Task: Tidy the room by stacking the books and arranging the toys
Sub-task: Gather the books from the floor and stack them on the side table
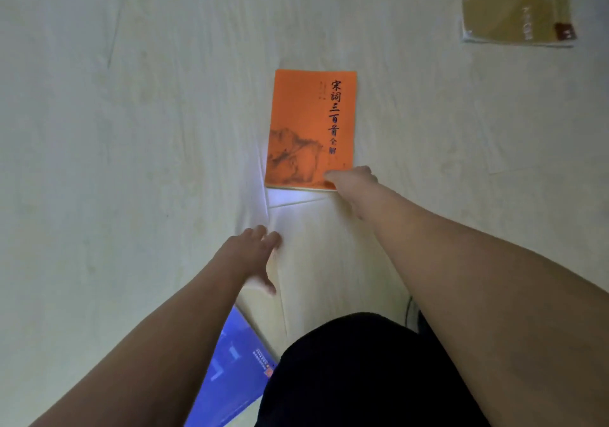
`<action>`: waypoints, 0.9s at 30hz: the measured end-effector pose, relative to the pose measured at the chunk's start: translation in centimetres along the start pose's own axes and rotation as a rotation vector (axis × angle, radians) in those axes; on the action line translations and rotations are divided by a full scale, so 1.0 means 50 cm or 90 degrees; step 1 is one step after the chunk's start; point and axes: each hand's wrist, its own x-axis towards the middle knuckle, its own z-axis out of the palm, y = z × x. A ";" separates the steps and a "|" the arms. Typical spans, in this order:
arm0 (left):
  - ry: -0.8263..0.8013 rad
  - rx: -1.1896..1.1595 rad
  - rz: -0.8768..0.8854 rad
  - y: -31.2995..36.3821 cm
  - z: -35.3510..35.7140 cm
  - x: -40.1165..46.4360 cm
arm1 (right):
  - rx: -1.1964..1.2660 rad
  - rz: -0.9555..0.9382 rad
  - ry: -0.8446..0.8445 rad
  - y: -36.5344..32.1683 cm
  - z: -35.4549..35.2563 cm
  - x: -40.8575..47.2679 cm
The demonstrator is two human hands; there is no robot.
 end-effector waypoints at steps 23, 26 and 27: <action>0.031 0.338 0.322 -0.081 0.076 0.022 | 0.084 0.025 0.028 0.047 0.086 0.085; 0.080 0.258 0.231 -0.088 0.055 0.033 | 0.123 0.015 0.012 0.080 0.063 0.088; 0.109 0.200 0.172 -0.090 0.045 0.034 | 0.130 0.013 0.008 0.088 0.053 0.087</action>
